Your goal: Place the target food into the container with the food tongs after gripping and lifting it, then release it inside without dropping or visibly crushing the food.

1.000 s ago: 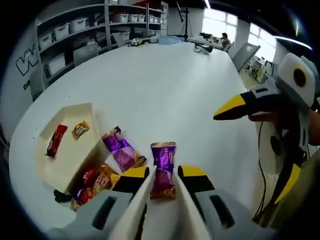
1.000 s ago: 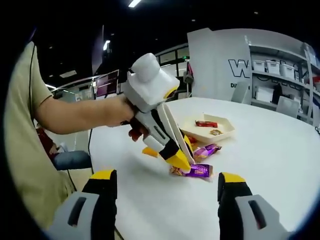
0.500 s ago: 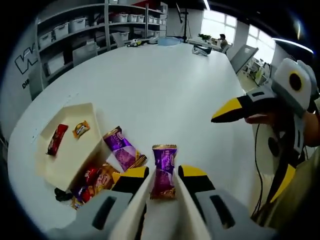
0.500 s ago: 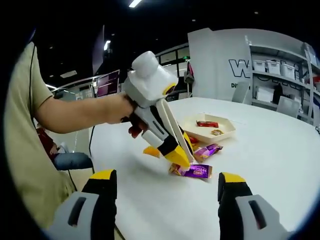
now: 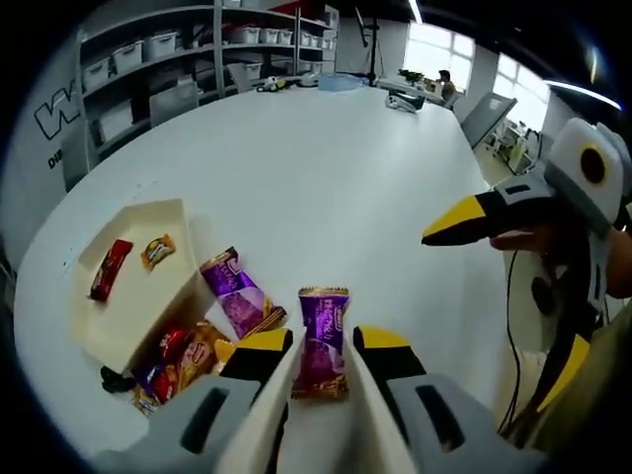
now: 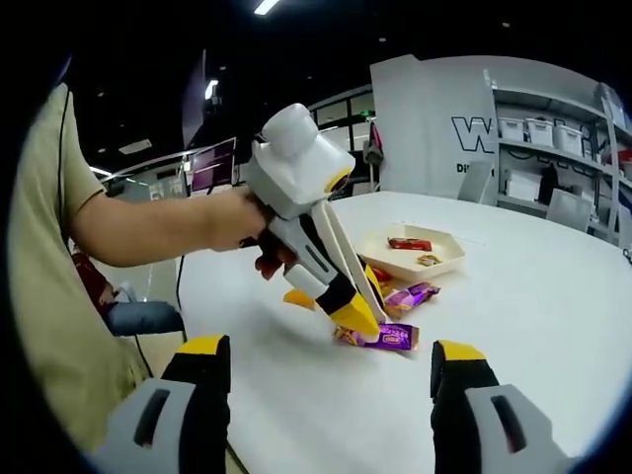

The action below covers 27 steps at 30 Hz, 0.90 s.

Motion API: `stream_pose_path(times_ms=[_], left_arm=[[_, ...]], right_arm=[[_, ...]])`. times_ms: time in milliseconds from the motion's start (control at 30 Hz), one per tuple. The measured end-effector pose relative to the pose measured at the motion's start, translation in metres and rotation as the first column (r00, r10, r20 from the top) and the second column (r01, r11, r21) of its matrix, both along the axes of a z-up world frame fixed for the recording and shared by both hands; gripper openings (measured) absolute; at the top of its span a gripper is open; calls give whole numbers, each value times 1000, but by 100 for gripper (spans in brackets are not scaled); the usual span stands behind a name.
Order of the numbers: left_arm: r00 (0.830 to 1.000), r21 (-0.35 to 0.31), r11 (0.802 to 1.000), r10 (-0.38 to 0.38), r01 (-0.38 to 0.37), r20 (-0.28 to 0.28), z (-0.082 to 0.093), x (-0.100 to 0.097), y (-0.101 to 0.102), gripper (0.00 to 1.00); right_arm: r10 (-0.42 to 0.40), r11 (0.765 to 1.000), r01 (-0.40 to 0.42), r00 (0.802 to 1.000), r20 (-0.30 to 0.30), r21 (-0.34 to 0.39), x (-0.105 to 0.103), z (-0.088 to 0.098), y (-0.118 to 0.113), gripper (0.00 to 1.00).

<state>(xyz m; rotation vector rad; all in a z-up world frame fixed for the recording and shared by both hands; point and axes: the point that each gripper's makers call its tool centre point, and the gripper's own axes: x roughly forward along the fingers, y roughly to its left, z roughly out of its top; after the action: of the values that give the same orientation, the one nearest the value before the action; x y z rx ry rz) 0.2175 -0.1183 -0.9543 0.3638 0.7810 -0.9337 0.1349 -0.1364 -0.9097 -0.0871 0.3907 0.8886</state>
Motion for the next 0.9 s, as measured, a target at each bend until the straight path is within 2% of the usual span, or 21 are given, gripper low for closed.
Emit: stream_pose_path(times_ms=[733,900], left_arm=[[1000,-7,1000,-7,7,10,-2,0,1,19],[1000,-23,1000,-10,10,-12,0,-3,3,19]], right_arm=[[8,1000,-8,1000,0,2,-3,1,1,81],[7,1000,-7,1000,0,0,-4,0,0,80]])
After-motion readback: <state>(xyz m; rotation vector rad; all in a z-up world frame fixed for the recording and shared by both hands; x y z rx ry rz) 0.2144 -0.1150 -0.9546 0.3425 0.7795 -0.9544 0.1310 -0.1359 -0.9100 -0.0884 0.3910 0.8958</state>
